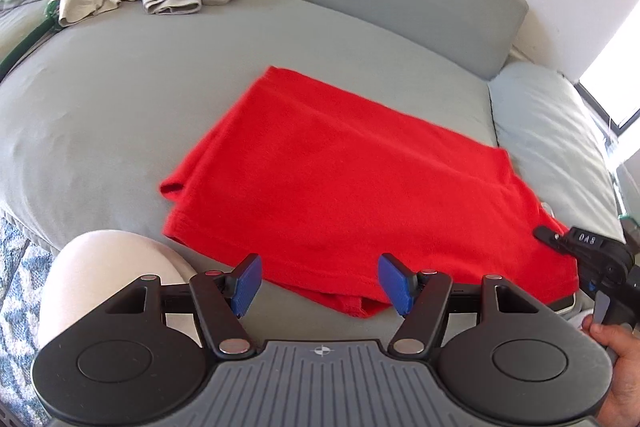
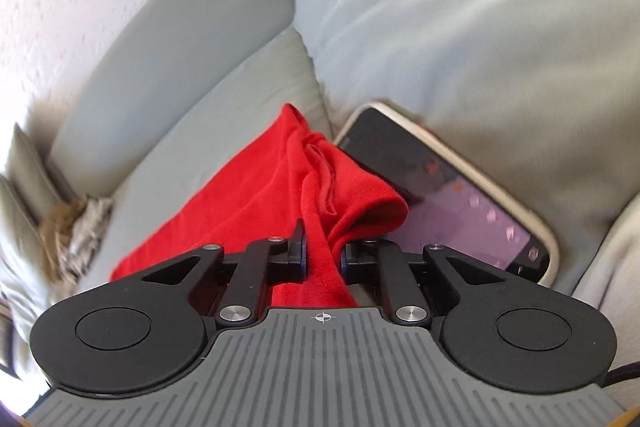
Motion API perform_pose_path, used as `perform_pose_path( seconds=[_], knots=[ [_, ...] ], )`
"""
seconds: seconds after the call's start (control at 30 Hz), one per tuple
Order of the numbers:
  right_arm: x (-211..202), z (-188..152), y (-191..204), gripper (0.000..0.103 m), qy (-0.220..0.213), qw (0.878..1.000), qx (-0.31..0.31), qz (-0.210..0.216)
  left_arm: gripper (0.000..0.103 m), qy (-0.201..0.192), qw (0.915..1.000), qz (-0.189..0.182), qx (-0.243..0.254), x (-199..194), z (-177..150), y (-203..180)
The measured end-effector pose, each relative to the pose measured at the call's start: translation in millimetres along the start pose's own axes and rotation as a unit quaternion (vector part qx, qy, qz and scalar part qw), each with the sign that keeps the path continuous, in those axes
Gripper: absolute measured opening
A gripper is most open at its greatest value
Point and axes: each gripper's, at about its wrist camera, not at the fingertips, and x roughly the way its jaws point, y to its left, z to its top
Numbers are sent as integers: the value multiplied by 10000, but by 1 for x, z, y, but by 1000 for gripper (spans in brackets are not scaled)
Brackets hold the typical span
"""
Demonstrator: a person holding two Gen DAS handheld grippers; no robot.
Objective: Fold clothes
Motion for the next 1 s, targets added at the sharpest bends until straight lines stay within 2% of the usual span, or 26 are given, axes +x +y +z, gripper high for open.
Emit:
perform_pose_path(
  seconds=[0.1, 0.2, 0.33, 0.47, 0.57, 0.7, 0.73, 0.8, 1.0],
  knots=[
    [-8, 0, 38, 12, -49, 9946, -989, -309, 63, -160, 9996, 7, -246, -6, 8, 21],
    [-14, -7, 90, 12, -172, 9791, -1989, -390, 63, -369, 9977, 60, -561, -13, 15, 45],
    [-21, -17, 159, 12, -334, 9425, -3288, -493, 63, -620, 9934, 226, -937, -27, 25, 80],
    [-22, -58, 234, 12, -386, 9040, -4257, -69, 64, -761, 9878, 410, -1294, -41, 31, 113],
    [-5, -99, 279, 12, 27, 8851, -4645, 280, 64, -763, 9837, 489, -1556, -47, 30, 134],
    [26, -160, 301, 12, 579, 8538, -5163, 338, 64, -708, 9806, 523, -1754, -49, 26, 152],
    [30, -167, 303, 12, 636, 8517, -5191, 325, 64, -700, 9803, 513, -1774, -49, 24, 154],
    [30, -172, 303, 12, 648, 8561, -5120, 271, 64, -686, 9799, 489, -1810, -49, 22, 157],
    [19, -133, 310, 12, 543, 9050, -4193, 473, 64, -622, 9802, 344, -1850, -42, 25, 157]
  ],
)
